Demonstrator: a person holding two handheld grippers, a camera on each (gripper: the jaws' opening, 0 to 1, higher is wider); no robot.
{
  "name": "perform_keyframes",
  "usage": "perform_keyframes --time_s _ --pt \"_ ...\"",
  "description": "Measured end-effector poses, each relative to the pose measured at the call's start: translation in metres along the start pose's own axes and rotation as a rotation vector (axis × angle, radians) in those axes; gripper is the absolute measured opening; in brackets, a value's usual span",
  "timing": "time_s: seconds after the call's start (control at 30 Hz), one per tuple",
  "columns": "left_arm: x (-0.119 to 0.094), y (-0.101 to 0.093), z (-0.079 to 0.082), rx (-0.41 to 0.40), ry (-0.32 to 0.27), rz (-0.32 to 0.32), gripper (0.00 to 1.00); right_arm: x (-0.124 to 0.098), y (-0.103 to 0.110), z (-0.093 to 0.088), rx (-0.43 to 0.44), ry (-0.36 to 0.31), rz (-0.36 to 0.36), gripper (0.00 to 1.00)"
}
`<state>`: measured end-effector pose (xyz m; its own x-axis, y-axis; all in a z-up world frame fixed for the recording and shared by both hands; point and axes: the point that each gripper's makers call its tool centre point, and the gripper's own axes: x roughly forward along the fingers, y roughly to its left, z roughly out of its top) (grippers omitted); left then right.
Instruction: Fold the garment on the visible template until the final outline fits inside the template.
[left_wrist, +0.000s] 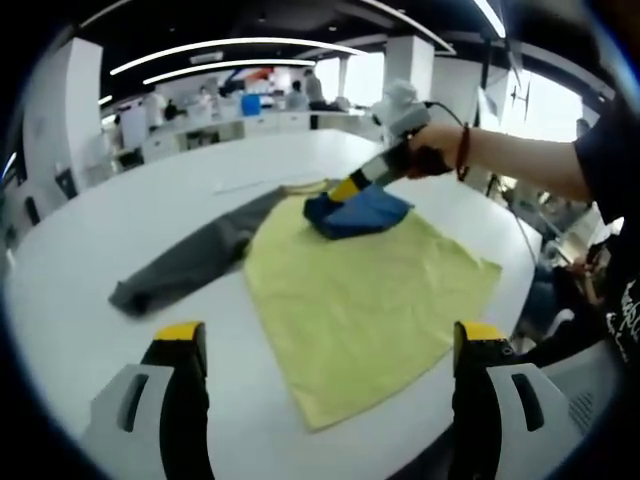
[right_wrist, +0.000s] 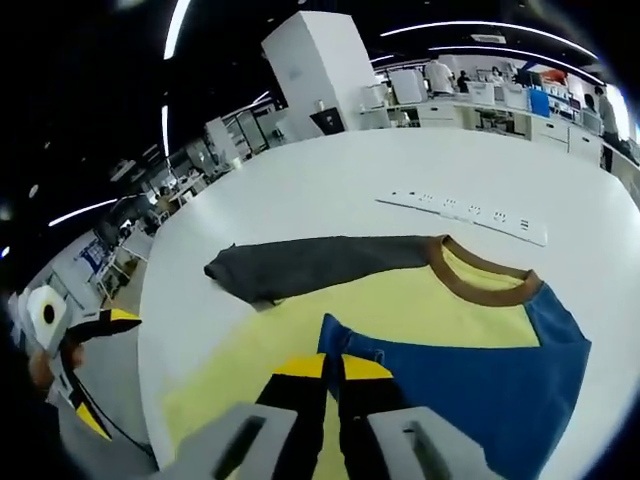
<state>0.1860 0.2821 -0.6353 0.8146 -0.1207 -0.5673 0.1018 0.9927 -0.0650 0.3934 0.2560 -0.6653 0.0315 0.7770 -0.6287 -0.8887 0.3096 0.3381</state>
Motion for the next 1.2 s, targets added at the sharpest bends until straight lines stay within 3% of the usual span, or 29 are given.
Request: perform_keyframes --time_s 0.27,0.43,0.53,0.87,1.2 --pt "-0.001 0.000 -0.001 -0.007 -0.005 -0.001 0.99 0.014 0.016 -0.004 0.000 0.009 -0.004 0.00" --pt "-0.001 0.000 -0.003 -0.011 -0.001 -0.001 0.99 0.021 0.034 0.000 0.018 -0.013 0.036 0.00" --pt "-0.002 0.001 -0.003 -0.014 -0.006 0.001 0.99 0.023 0.039 0.002 -0.003 -0.014 0.040 0.09" --pt "-0.002 0.001 -0.005 -0.015 -0.005 0.003 0.99 0.014 0.010 0.000 -0.057 0.006 -0.056 0.21" --pt "-0.003 0.003 -0.005 -0.014 -0.003 0.006 0.99 0.022 -0.021 0.000 -0.047 0.007 -0.121 0.22"
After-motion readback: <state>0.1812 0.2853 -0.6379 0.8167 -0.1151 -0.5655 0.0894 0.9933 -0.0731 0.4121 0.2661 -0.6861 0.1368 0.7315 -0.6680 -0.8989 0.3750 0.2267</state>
